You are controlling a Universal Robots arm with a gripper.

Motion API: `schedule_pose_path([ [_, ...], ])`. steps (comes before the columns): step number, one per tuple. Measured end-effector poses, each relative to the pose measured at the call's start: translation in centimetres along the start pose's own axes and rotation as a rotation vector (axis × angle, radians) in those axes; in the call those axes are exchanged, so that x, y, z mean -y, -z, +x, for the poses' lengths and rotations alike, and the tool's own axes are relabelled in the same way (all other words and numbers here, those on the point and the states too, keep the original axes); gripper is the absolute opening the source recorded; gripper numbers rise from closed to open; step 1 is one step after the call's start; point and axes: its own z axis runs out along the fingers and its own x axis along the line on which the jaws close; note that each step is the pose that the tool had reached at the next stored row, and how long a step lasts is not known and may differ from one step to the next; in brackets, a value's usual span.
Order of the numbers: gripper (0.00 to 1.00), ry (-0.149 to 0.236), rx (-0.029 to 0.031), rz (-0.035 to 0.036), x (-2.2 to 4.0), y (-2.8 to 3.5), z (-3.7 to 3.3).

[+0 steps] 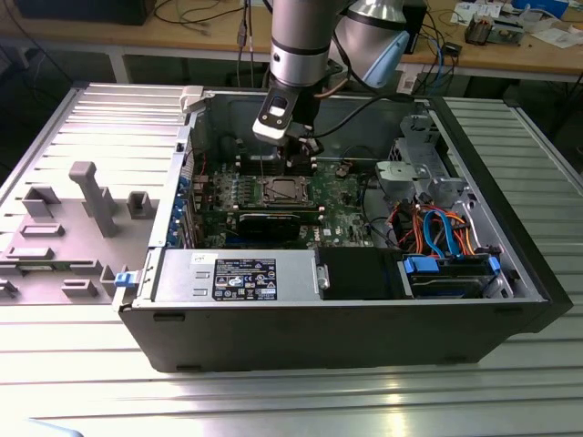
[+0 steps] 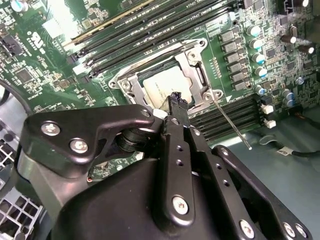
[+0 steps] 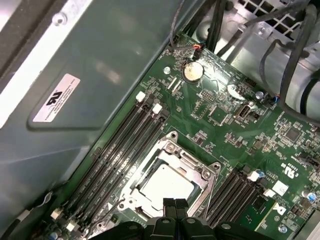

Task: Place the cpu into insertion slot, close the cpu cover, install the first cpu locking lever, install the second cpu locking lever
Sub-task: 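Install the first cpu locking lever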

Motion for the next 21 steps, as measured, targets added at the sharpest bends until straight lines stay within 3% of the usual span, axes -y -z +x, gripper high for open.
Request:
schedule_pose_path([
  [3,0.11,0.003,0.0041,-0.0058,0.0,0.0,-0.01],
  [13,0.11,0.16,0.0037,-0.0032,0.01,-0.02,-0.01],
  [21,0.11,0.257,0.0035,-0.0015,0.02,-0.02,-0.02],
])
